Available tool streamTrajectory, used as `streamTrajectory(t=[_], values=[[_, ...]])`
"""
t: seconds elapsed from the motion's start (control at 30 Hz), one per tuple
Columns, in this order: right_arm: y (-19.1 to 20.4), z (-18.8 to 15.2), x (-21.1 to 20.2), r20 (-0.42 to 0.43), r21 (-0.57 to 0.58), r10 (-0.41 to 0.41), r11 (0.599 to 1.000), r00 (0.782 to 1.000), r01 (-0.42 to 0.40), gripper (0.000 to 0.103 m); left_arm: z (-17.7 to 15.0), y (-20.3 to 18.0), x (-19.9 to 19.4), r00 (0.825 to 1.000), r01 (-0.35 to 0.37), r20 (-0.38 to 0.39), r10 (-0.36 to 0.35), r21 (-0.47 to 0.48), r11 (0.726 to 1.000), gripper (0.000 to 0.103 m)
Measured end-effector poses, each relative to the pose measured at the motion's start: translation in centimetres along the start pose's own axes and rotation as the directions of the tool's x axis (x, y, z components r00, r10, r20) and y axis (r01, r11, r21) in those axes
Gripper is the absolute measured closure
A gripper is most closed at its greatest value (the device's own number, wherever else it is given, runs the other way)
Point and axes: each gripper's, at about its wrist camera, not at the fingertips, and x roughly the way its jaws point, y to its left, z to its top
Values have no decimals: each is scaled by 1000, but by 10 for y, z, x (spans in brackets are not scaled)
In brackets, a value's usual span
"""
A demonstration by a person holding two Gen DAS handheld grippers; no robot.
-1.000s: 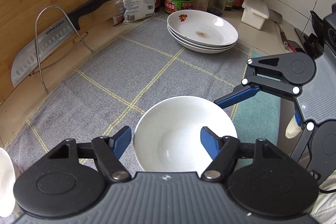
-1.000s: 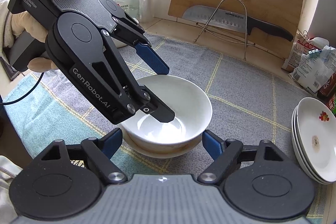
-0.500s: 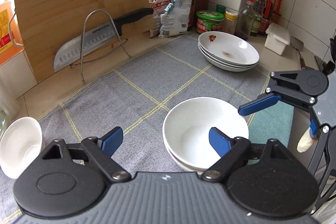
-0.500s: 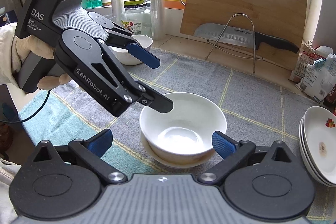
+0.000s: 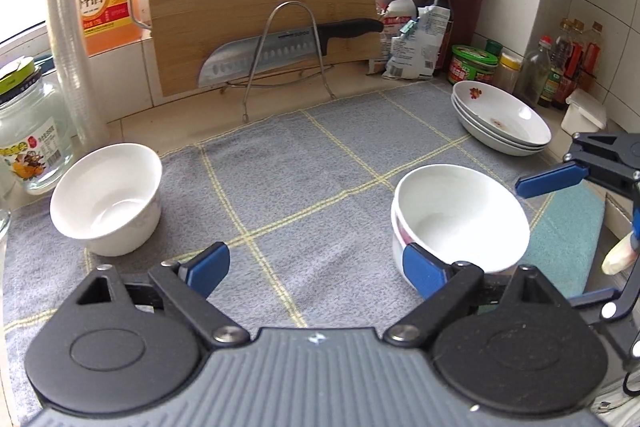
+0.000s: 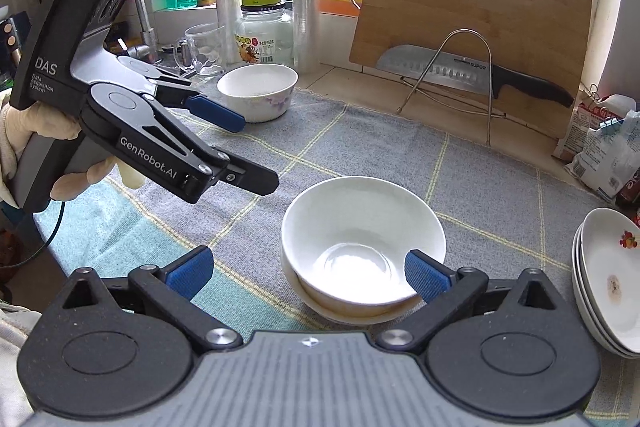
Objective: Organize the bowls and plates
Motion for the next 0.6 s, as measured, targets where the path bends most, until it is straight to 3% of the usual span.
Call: streamTrajectory(t=[0.3, 0.6], values=[[5, 32, 13, -6, -20, -54, 998, 999, 54, 0, -22, 51, 3, 987, -157, -25, 156, -41, 987, 8], [18, 70, 36, -27, -60, -73, 996, 997, 72, 0, -33, 88, 33, 979, -199, -62, 195, -53, 979, 8]])
